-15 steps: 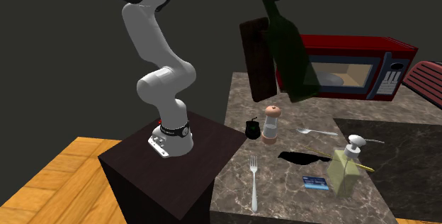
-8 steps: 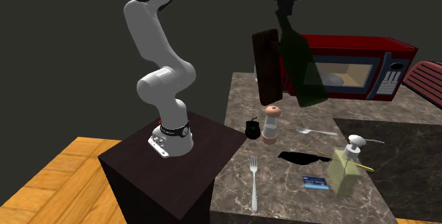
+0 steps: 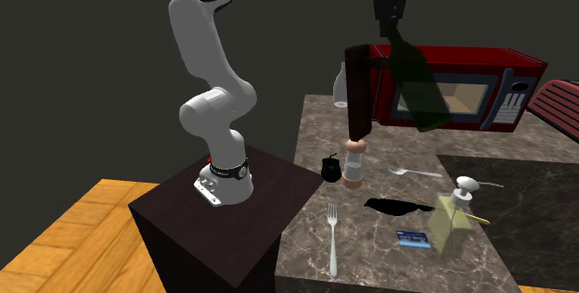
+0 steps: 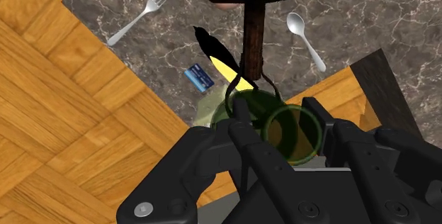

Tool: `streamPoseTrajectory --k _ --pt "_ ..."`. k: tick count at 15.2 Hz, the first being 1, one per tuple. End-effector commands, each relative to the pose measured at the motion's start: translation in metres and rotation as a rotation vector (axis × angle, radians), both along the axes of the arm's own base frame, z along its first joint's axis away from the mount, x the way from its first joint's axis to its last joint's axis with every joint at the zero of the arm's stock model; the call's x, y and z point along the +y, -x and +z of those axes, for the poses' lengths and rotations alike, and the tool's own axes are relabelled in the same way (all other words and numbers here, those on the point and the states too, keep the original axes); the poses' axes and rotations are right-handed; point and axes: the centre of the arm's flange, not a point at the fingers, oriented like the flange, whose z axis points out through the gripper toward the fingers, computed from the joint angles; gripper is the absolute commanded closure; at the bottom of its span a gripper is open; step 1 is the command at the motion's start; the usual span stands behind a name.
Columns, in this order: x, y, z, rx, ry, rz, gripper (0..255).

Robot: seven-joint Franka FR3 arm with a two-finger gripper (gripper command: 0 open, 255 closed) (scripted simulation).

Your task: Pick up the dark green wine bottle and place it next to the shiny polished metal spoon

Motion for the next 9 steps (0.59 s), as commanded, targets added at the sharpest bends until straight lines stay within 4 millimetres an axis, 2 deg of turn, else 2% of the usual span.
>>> streamPoseTrajectory --k 1,9 --pt "0.024 -0.009 -0.015 0.010 0.002 -0.001 255" --pt "0.113 -0.031 -0.067 0.010 0.002 -0.001 255"
